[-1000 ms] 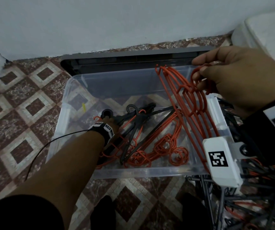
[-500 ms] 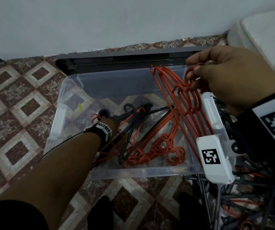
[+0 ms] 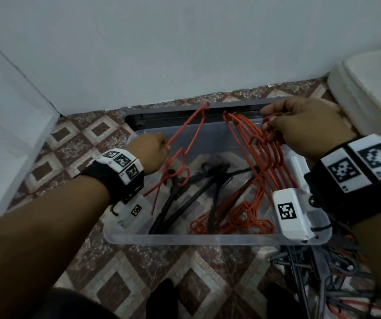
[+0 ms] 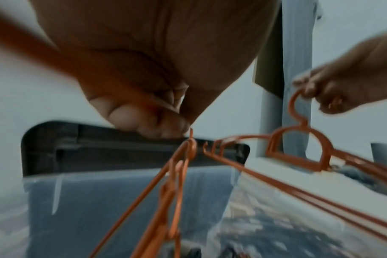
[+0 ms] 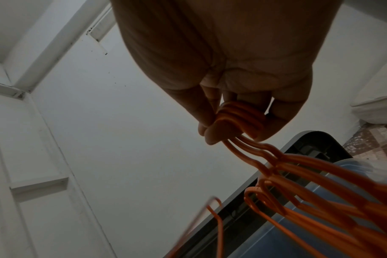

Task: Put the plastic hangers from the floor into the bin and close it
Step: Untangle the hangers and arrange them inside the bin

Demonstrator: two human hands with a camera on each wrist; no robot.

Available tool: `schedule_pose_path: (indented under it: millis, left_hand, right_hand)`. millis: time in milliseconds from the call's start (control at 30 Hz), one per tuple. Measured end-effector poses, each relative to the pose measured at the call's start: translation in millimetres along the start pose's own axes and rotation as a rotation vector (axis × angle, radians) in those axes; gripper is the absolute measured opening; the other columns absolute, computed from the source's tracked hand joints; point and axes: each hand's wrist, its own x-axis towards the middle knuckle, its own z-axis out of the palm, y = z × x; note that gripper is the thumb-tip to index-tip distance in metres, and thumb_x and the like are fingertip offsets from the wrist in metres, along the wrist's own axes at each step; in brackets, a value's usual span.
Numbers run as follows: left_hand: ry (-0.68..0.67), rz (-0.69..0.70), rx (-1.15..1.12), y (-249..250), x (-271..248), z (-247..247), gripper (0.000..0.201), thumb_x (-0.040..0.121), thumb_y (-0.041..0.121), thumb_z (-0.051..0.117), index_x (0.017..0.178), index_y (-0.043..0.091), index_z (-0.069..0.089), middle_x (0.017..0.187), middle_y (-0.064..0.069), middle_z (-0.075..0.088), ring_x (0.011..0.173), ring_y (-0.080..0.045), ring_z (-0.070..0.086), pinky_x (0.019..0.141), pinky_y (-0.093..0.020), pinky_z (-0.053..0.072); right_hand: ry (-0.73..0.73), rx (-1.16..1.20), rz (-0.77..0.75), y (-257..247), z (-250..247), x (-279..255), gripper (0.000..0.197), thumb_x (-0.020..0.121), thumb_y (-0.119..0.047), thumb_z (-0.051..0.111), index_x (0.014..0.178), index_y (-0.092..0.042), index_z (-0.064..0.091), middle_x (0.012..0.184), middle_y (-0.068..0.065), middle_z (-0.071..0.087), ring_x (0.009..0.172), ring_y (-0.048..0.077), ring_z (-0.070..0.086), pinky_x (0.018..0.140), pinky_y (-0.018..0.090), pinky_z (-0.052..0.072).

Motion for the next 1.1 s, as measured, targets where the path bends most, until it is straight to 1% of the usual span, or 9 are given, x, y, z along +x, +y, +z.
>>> schedule_pose_path:
  millis: [133, 333, 433, 567, 633, 733, 867, 1000, 1100]
  left_hand:
    - [0.185, -0.013, -0.158, 12.1, -30.6, -35.3, 0.016, 0.1, 0.033, 0.045, 0.091, 0.025, 0.055, 0.073, 0.002, 0.067, 0.064, -0.019, 0.064, 0.064, -0.033, 0.052]
    - [0.307, 0.024, -0.602, 28.8, -55.1, -48.7, 0.018, 0.102, 0.028, 0.042, 0.093, 0.026, 0.058, 0.073, 0.001, 0.069, 0.058, -0.02, 0.064, 0.06, -0.037, 0.054]
    - [0.312, 0.072, -0.792, 35.4, -57.9, -43.6, 0.018, 0.102, 0.029, 0.042, 0.095, 0.028, 0.058, 0.076, -0.002, 0.07, 0.058, -0.022, 0.064, 0.057, -0.035, 0.054]
    - [0.293, 0.027, -1.027, 39.0, -50.1, -32.6, 0.018, 0.102, 0.029, 0.042, 0.097, 0.023, 0.059, 0.076, -0.008, 0.069, 0.057, -0.023, 0.061, 0.057, -0.037, 0.05]
    - [0.267, -0.029, -1.088, 38.0, -45.9, -24.9, 0.019, 0.103, 0.026, 0.042, 0.098, 0.018, 0.058, 0.076, -0.01, 0.069, 0.057, -0.024, 0.06, 0.057, -0.035, 0.048]
    - [0.223, -0.088, -1.151, 36.5, -41.2, -12.6, 0.018, 0.104, 0.023, 0.041, 0.098, 0.014, 0.056, 0.072, -0.009, 0.069, 0.054, -0.022, 0.059, 0.052, -0.03, 0.046]
    - [0.094, -0.195, -1.194, 42.7, -39.1, 3.0, 0.017, 0.104, 0.02, 0.042, 0.098, 0.009, 0.053, 0.068, -0.006, 0.07, 0.05, -0.017, 0.062, 0.047, -0.025, 0.049]
    - [-0.094, -0.256, -1.102, 47.5, -40.3, 22.6, 0.018, 0.103, 0.023, 0.045, 0.092, 0.01, 0.052, 0.077, -0.009, 0.073, 0.057, -0.018, 0.065, 0.051, -0.026, 0.049]
    - [-0.297, -0.208, -0.778, 36.6, -37.9, 35.4, 0.026, 0.1, 0.03, 0.049, 0.085, 0.011, 0.057, 0.083, -0.01, 0.071, 0.063, -0.018, 0.066, 0.054, -0.025, 0.049]
  right_hand:
    - [-0.017, -0.064, 0.007, -1.2, -0.7, -5.9, 0.03, 0.089, 0.0, 0.051, 0.078, -0.022, 0.067, 0.074, 0.005, 0.071, 0.059, 0.016, 0.066, 0.058, 0.029, 0.049]
    - [-0.051, -0.077, 0.068, 0.0, -1.2, -11.4, 0.031, 0.089, -0.004, 0.053, 0.071, -0.023, 0.071, 0.065, 0.003, 0.072, 0.062, 0.021, 0.069, 0.053, 0.031, 0.053]
    - [-0.076, -0.082, 0.047, 1.6, 0.8, -11.3, 0.025, 0.093, -0.021, 0.056, 0.077, -0.013, 0.073, 0.072, 0.012, 0.072, 0.076, 0.038, 0.068, 0.071, 0.05, 0.058]
    - [-0.065, 0.049, 0.157, 0.5, -4.2, -4.5, 0.044, 0.094, -0.045, 0.051, 0.092, -0.006, 0.071, 0.089, 0.015, 0.069, 0.093, 0.039, 0.065, 0.091, 0.051, 0.053]
    - [-0.104, 0.268, 0.244, -2.0, -5.4, -2.2, 0.05, 0.097, -0.048, 0.045, 0.099, -0.005, 0.071, 0.095, 0.024, 0.069, 0.085, 0.038, 0.067, 0.082, 0.046, 0.057]
    - [-0.17, 0.545, 0.289, -5.6, -6.8, -3.5, 0.04, 0.1, -0.039, 0.047, 0.099, -0.006, 0.069, 0.081, 0.015, 0.07, 0.062, 0.023, 0.063, 0.064, 0.032, 0.056]
    - [-0.2, 0.47, 0.171, -5.9, -2.9, -6.3, 0.011, 0.096, -0.014, 0.058, 0.094, -0.011, 0.068, 0.075, 0.007, 0.068, 0.063, 0.018, 0.064, 0.065, 0.031, 0.053]
    - [-0.176, 0.437, 0.171, -7.3, 4.2, -7.4, 0.022, 0.089, 0.002, 0.061, 0.103, -0.015, 0.065, 0.075, 0.004, 0.072, 0.066, 0.018, 0.067, 0.063, 0.032, 0.055]
    - [-0.182, 0.388, 0.162, -6.3, 6.5, -6.9, 0.026, 0.086, 0.003, 0.063, 0.102, -0.018, 0.065, 0.071, 0.006, 0.072, 0.061, 0.02, 0.067, 0.06, 0.033, 0.055]
